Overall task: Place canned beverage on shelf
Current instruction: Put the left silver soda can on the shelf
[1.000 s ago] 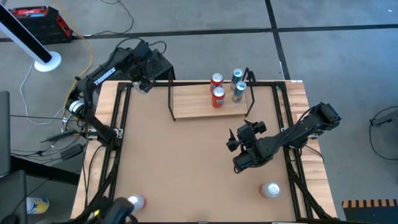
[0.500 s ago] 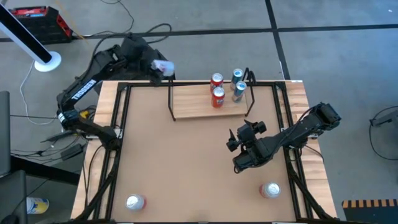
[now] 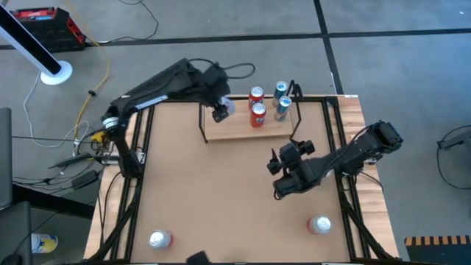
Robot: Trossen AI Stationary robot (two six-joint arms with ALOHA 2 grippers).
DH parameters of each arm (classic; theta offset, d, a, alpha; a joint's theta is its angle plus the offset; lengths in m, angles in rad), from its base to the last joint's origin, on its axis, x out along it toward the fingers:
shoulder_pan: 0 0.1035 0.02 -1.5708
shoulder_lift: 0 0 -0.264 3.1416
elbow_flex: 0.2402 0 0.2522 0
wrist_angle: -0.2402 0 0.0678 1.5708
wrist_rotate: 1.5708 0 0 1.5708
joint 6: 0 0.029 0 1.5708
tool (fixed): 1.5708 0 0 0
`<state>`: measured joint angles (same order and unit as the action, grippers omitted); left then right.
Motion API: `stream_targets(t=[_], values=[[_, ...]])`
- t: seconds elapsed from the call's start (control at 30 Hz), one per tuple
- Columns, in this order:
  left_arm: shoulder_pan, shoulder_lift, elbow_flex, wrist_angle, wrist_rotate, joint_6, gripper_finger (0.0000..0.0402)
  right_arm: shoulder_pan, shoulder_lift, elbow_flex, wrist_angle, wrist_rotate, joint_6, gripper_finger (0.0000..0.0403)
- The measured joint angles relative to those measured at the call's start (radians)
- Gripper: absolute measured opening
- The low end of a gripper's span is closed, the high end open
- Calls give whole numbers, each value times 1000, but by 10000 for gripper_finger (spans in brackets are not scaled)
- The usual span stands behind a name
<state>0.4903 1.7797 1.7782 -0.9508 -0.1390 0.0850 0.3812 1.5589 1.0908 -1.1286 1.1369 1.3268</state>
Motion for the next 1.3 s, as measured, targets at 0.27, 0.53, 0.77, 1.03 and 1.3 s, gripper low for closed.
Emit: stream_targets(t=[0.27,0.53,0.77,1.03,1.3], values=[[8,142,0,-9,4,29,280,-30,0,0,0,-12,-3,395],[8,180,4,-76,31,46,286,-31,0,0,-1,-12,-3,395],[7,183,-2,-64,22,47,375,-31,0,0,-4,-12,-3,395],[5,181,16,-56,20,49,388,-32,0,0,-3,-12,-2,395],[3,181,107,-264,-68,3,390,-31,0,0,-4,-12,-2,395]])
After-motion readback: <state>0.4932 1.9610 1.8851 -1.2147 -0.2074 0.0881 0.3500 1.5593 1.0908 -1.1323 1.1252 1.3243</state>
